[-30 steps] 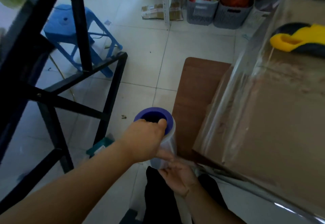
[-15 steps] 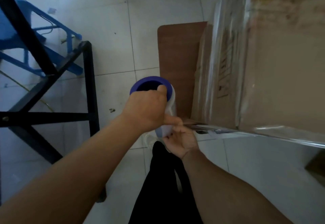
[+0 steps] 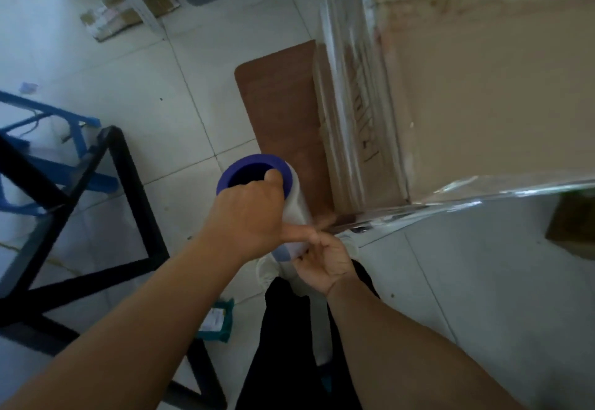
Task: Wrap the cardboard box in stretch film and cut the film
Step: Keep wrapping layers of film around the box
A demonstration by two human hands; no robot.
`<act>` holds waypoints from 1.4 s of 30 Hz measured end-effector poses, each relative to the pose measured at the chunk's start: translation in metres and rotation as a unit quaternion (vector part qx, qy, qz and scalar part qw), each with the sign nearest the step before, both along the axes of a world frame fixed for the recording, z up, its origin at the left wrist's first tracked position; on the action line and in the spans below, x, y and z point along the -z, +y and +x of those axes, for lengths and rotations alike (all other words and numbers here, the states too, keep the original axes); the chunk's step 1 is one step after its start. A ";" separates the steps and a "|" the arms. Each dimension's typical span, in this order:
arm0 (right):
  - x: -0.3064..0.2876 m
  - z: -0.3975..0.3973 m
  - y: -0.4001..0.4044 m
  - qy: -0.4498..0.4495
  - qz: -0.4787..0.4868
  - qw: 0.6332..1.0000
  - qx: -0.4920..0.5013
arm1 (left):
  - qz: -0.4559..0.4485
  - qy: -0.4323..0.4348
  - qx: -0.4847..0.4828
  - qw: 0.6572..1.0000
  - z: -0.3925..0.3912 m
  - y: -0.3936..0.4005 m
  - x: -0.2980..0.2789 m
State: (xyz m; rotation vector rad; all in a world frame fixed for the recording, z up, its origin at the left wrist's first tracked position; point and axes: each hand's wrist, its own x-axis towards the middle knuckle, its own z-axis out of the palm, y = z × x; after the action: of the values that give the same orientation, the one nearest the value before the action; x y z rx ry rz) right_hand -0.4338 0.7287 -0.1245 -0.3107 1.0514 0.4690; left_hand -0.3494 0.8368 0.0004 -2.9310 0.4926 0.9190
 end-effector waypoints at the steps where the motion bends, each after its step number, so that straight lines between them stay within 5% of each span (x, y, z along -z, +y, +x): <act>1: -0.001 -0.002 0.003 -0.010 0.002 1.000 0.022 | -0.008 0.007 0.009 1.000 0.000 0.001 -0.001; 42: 0.003 -0.031 0.054 -0.108 -0.007 0.978 0.176 | -0.061 -0.017 0.058 0.996 -0.011 0.017 -0.012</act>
State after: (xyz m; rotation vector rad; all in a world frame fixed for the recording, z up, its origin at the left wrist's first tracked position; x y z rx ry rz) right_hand -0.4648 0.7830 -0.1275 -0.1768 0.8736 0.1066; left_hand -0.3609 0.8542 0.0129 -2.9812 0.7320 0.8534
